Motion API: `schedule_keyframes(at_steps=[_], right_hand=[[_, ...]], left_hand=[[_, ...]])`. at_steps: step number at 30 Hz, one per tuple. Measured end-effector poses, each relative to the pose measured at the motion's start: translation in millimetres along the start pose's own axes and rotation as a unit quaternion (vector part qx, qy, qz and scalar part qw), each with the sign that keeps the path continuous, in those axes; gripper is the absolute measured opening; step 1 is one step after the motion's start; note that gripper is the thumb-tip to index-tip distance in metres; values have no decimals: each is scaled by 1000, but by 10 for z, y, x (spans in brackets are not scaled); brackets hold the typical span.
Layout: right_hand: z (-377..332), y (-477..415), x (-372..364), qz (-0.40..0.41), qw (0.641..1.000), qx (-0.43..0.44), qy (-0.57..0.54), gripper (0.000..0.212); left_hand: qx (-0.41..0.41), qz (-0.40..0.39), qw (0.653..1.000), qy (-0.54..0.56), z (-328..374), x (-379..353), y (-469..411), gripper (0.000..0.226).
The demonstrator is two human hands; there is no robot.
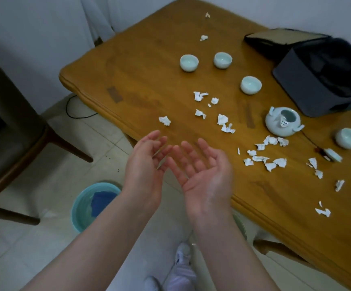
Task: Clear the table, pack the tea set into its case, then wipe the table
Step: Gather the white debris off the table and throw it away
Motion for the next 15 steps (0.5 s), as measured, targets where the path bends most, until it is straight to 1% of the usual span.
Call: schedule_keyframes(at_steps=[6, 10, 15], right_hand=[[-539, -357, -109, 27, 999, 30, -19, 28], [-813, -563, -98, 58, 998, 38, 5, 26], [-961, -818, -34, 78, 996, 34, 40, 22]], left_hand=[[-2, 4, 1000, -23, 169, -393, -382, 28], [-1, 12, 999, -44, 238, -638, -605, 28], [9, 27, 997, -78, 270, -820, -884, 28]])
Point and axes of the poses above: each hand's wrist, its own y-axis away from the middle knuckle, its own x-axis out of the back of the hand, z = x × y, the point moved 4 cm from there along -y, towards the middle knuckle, and after that the axes turned 13 degrees about -z, right-handed, at the moved point
